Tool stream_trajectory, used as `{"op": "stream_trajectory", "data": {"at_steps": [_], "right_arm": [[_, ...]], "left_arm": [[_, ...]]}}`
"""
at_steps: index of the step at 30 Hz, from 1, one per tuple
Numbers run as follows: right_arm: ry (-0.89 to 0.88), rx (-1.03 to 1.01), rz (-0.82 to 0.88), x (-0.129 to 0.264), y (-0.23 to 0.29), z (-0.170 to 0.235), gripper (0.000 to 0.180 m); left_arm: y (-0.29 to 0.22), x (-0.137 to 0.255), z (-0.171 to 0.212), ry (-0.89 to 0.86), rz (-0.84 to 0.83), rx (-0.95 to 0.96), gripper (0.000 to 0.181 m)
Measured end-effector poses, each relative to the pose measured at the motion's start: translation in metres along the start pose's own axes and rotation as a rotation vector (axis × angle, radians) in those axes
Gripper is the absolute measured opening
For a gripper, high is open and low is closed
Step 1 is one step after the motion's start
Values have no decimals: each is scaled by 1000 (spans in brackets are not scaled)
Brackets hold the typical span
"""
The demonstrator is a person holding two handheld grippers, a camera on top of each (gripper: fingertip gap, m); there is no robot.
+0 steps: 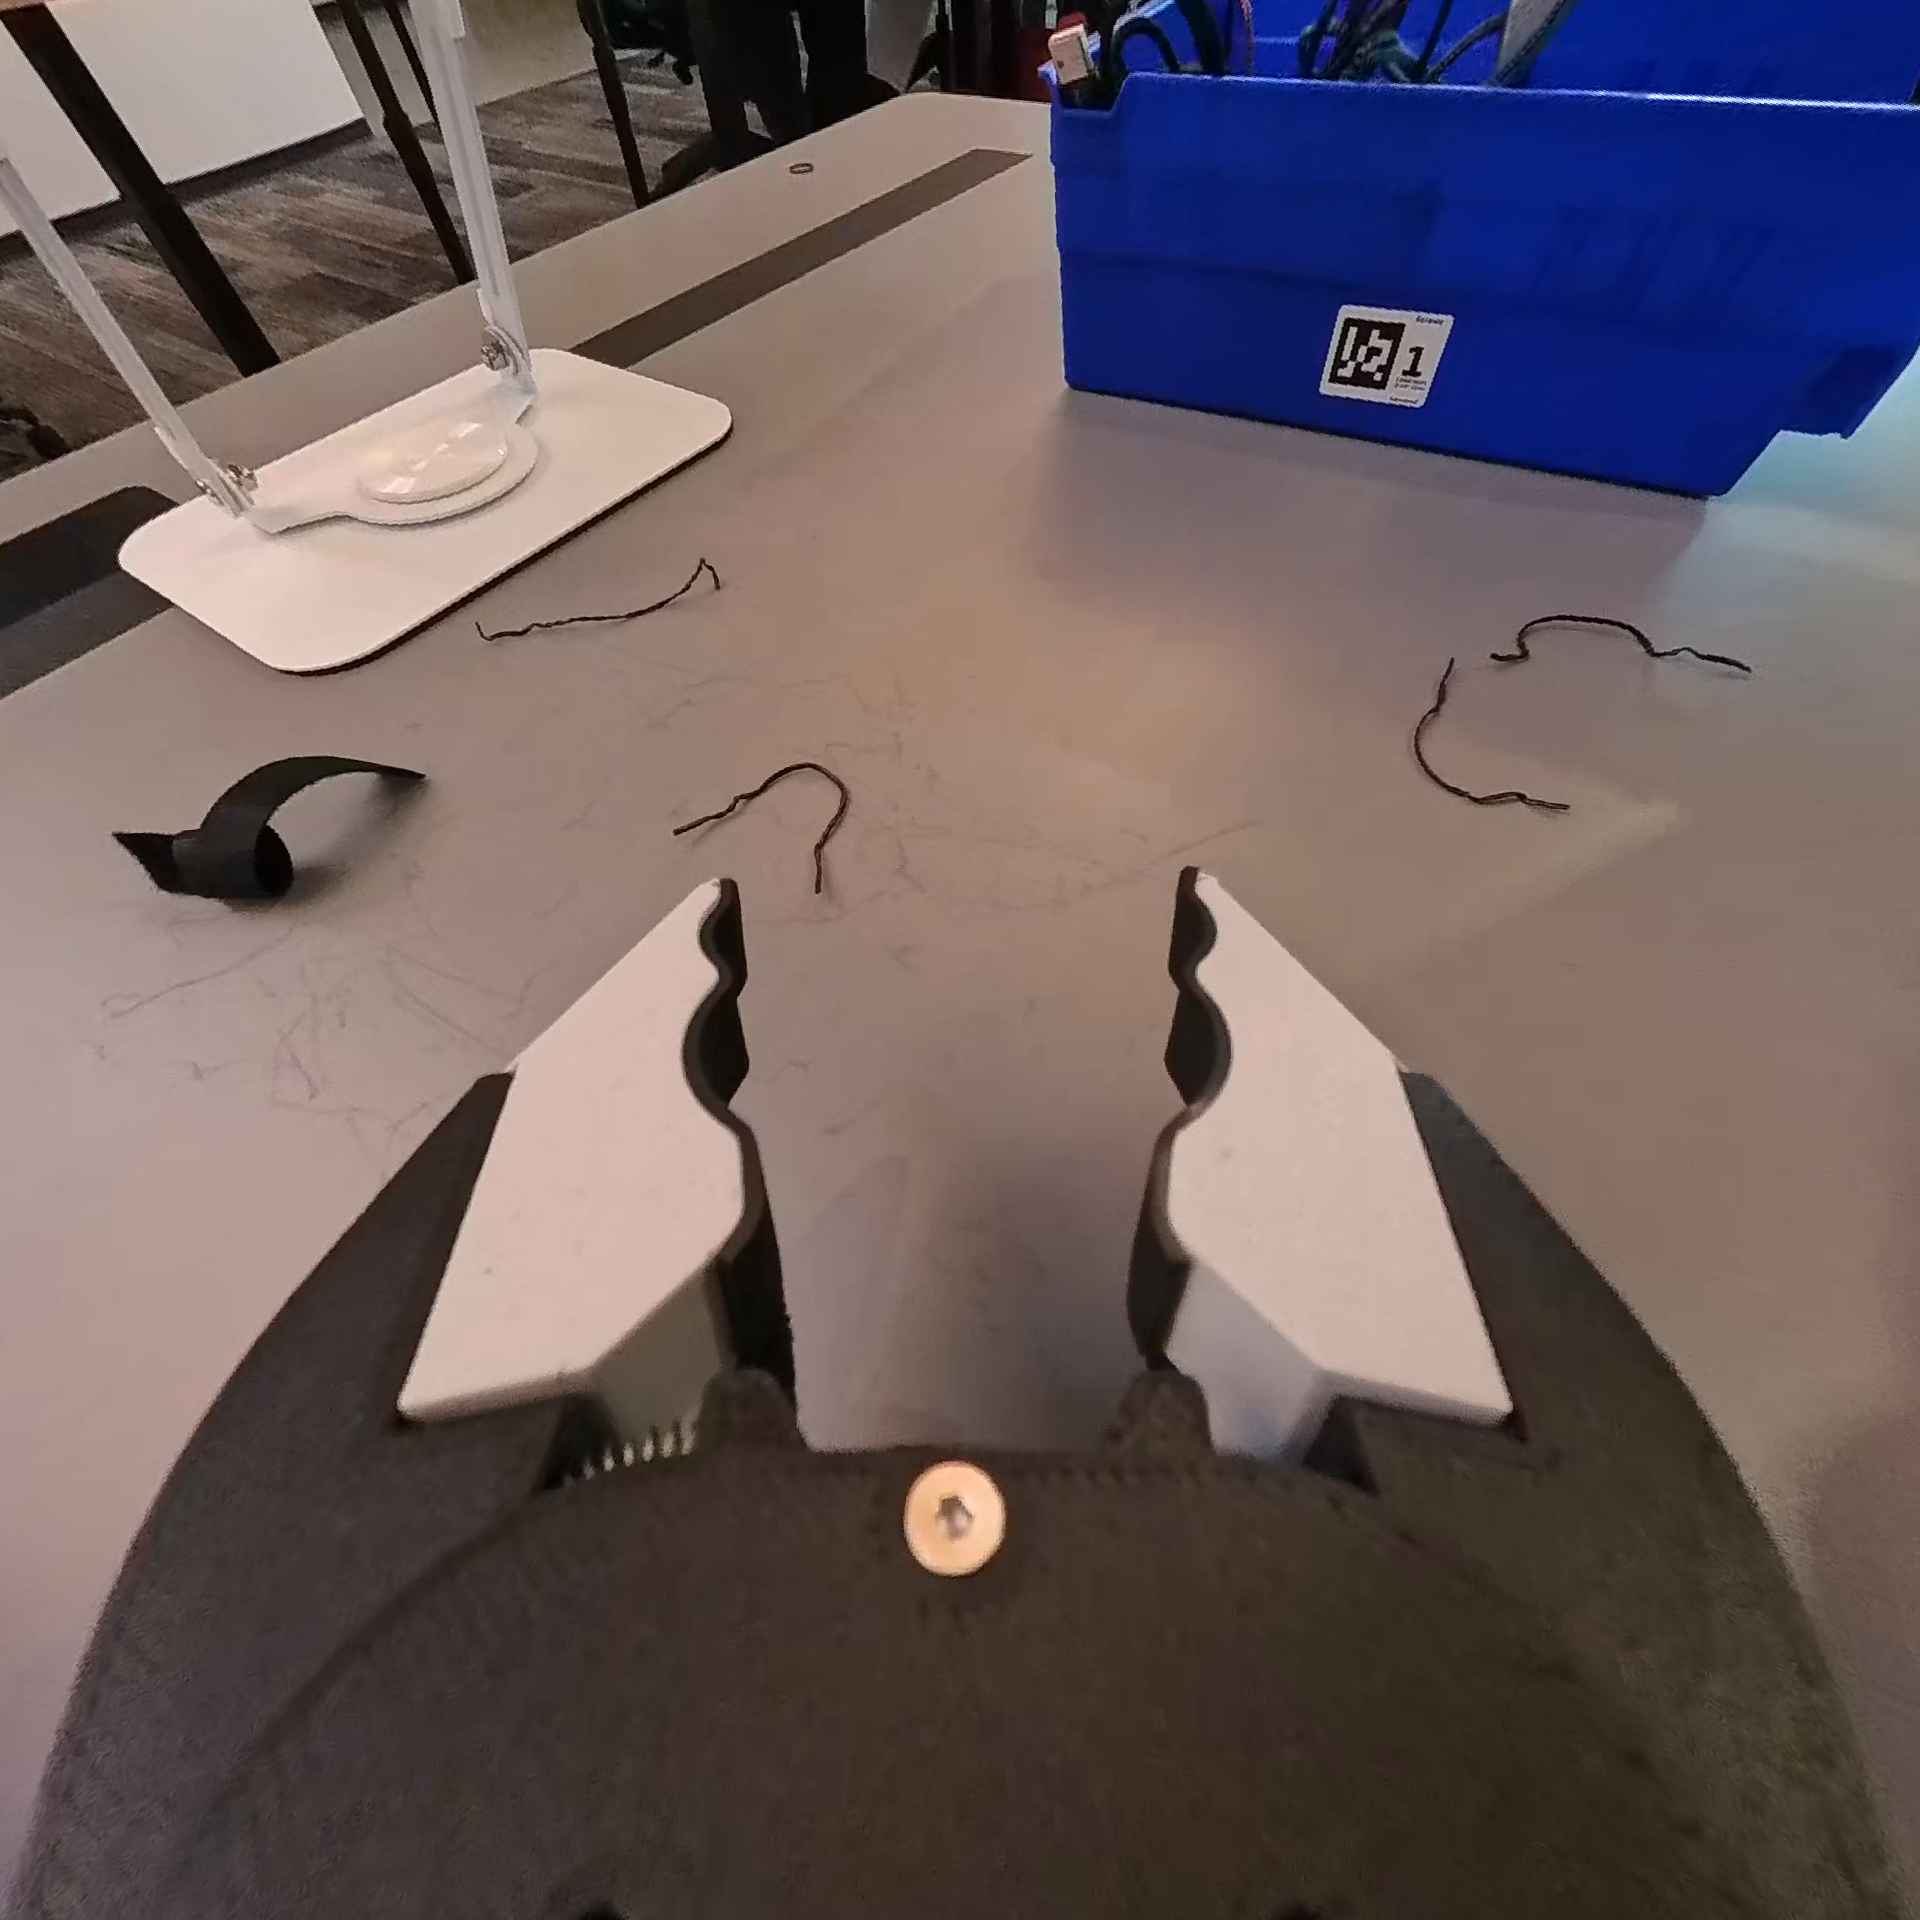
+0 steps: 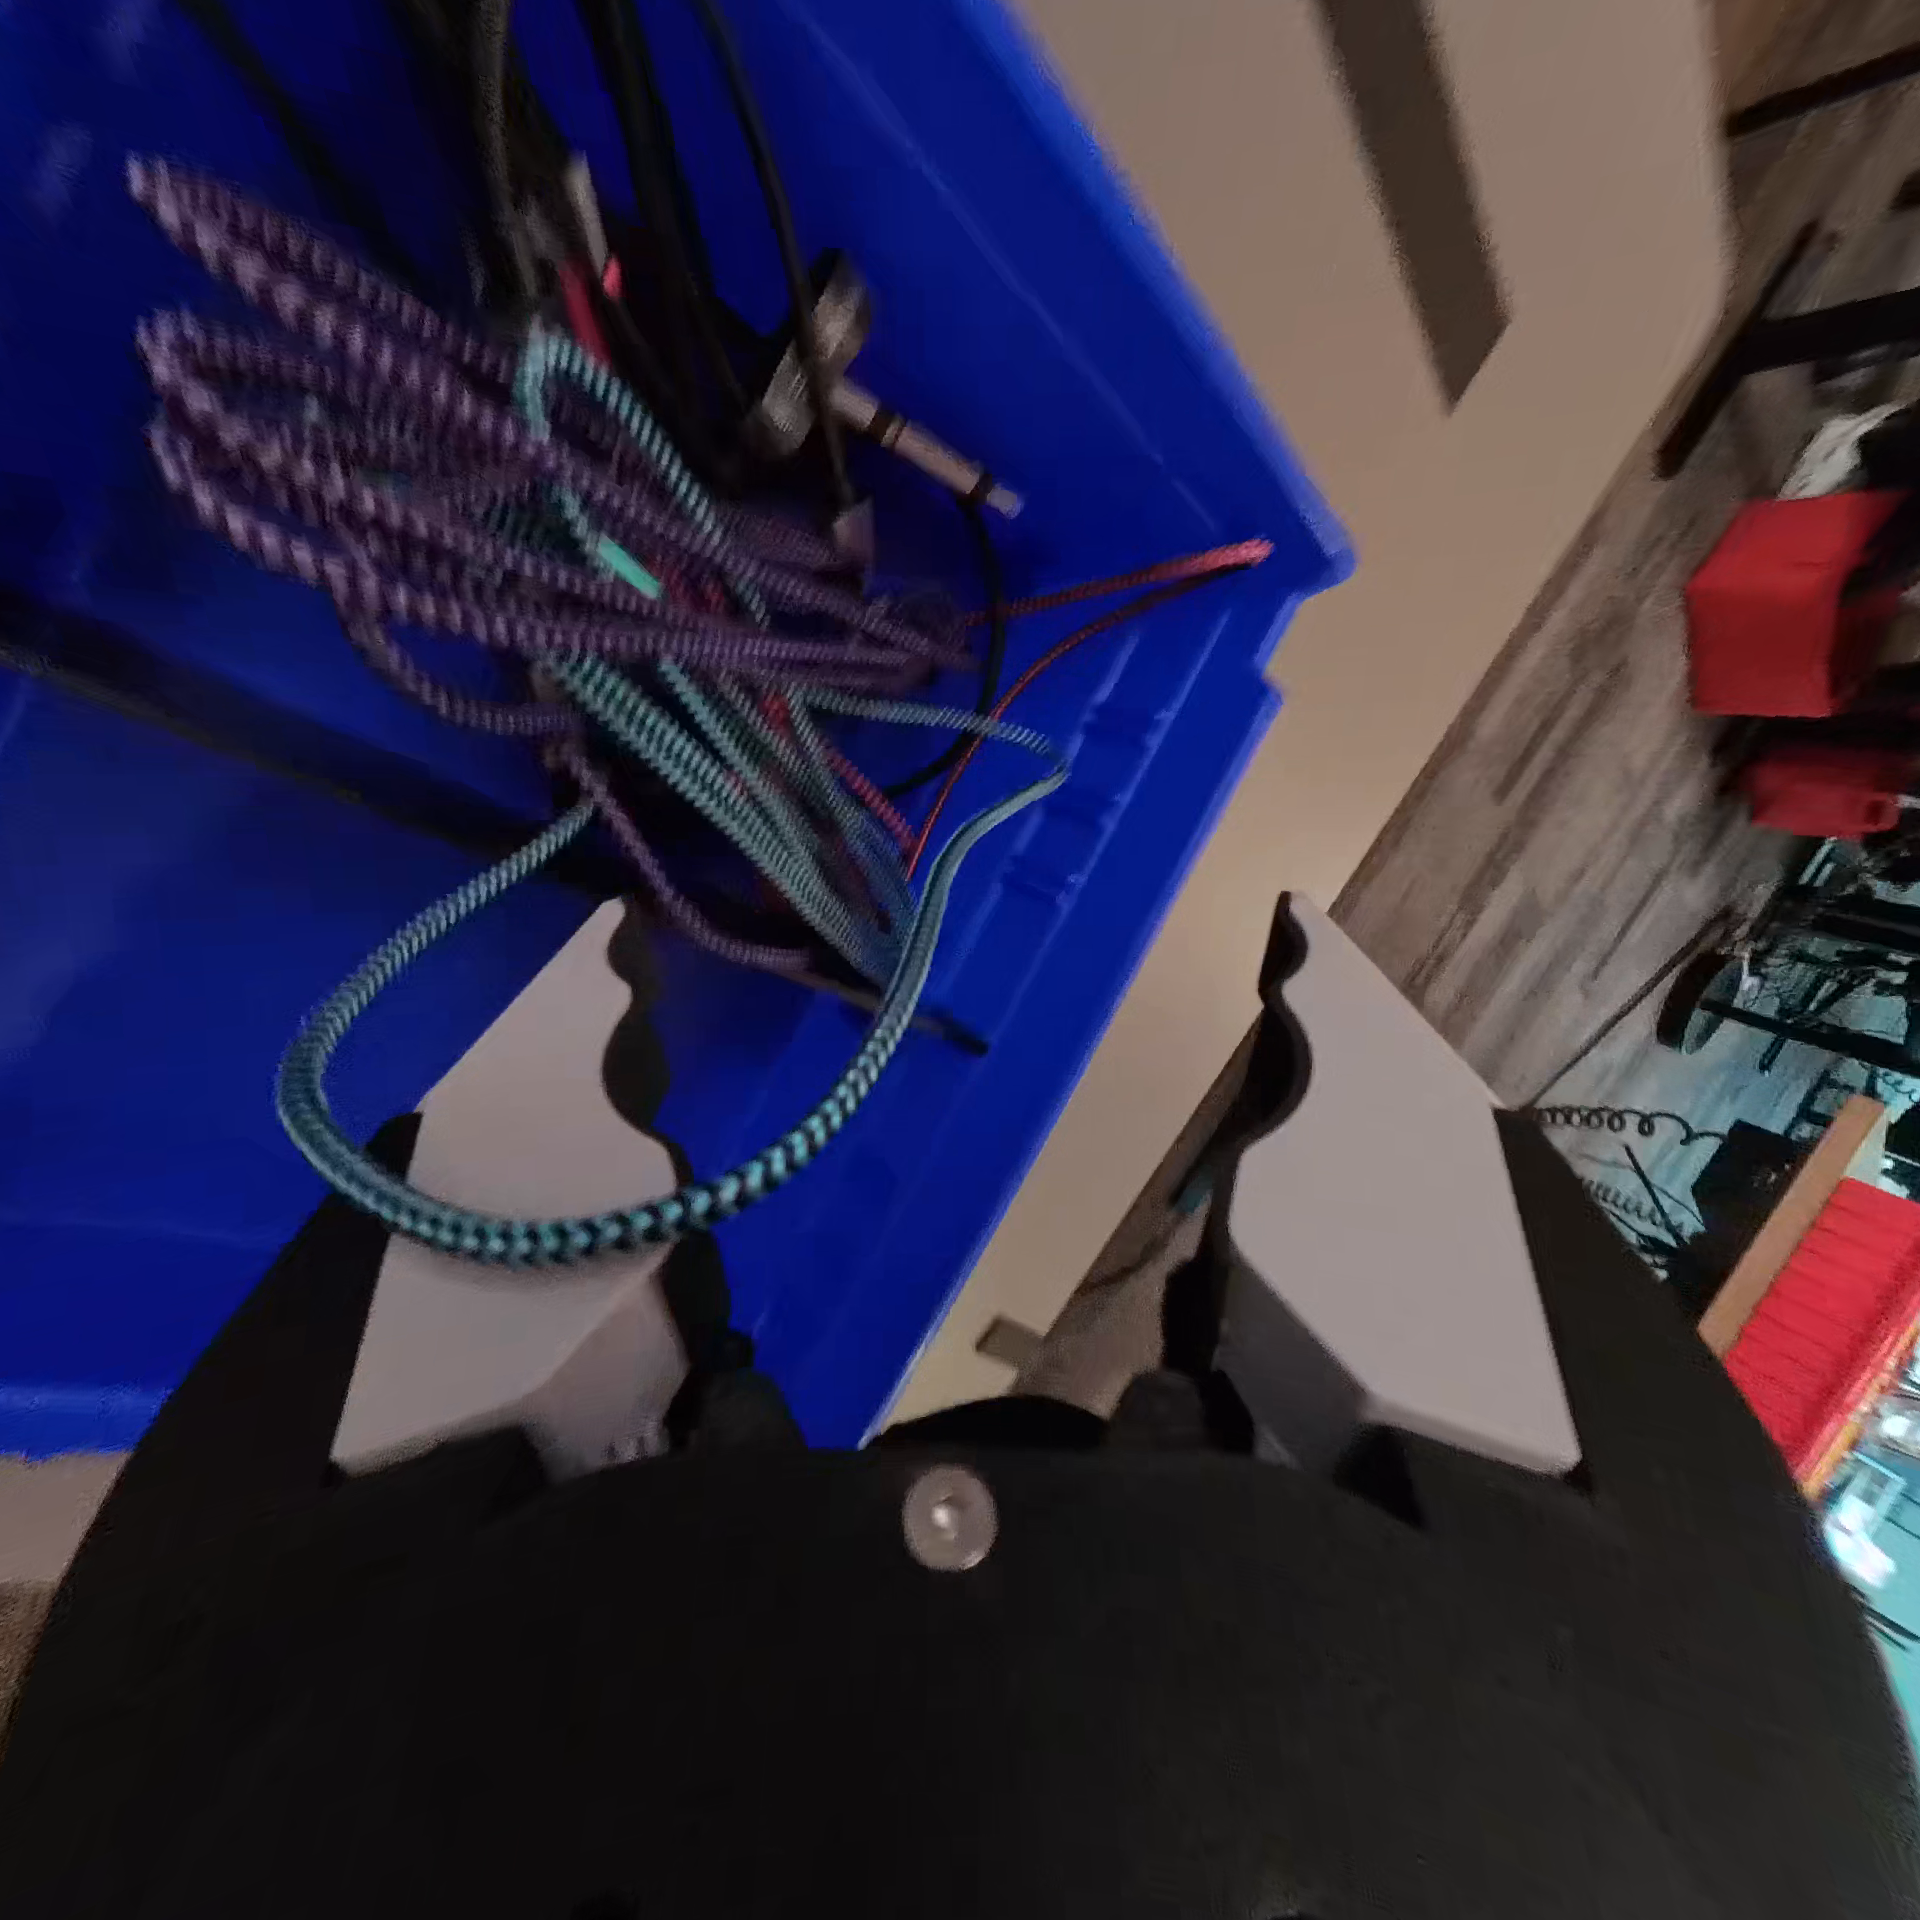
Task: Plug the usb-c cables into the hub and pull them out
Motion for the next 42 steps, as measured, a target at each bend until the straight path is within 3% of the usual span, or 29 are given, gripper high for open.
{"op": "stream_trajectory", "data": {"at_steps": [4,8,9,14,19,22,25,29,33,38,42], "right_arm": [[218,154,107,4,-7,21,116],[289,83,47,12,-4,34,111],[277,44,36,15,-6,37,103],[146,-122,15,40,-4,53,94],[-131,-215,72,107,14,51,64],[-379,-108,-93,149,71,12,46],[-456,58,-252,162,136,-20,39],[-417,168,-366,135,195,-51,35],[-366,219,-490,100,241,-74,27],[-291,276,-603,53,277,-86,26],[-292,315,-627,39,290,-97,14]], "left_arm": [[0,0,0,1,-5,-3,80],[0,0,0,2,-10,-9,80],[0,1,0,-2,-13,-11,80],[-6,10,-5,-24,-20,-9,77],[-13,39,-15,-8,-49,-9,75],[-9,66,-29,11,-81,-21,75],[7,98,-40,54,-162,-49,74],[28,144,-46,87,-254,-52,74],[43,172,-26,174,-295,-65,74],[29,169,-9,178,-257,-79,74],[7,156,-5,153,-213,-132,72]]}}
Point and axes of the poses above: each gripper's, where its closed fingertips meet, x back along the fingers, z out of its underside, y = z × x across the jaws, the point moved 5 cm from there along x, back along the fingers, and after that the axes turned 1 degree about -y, right-handed, at the moved point
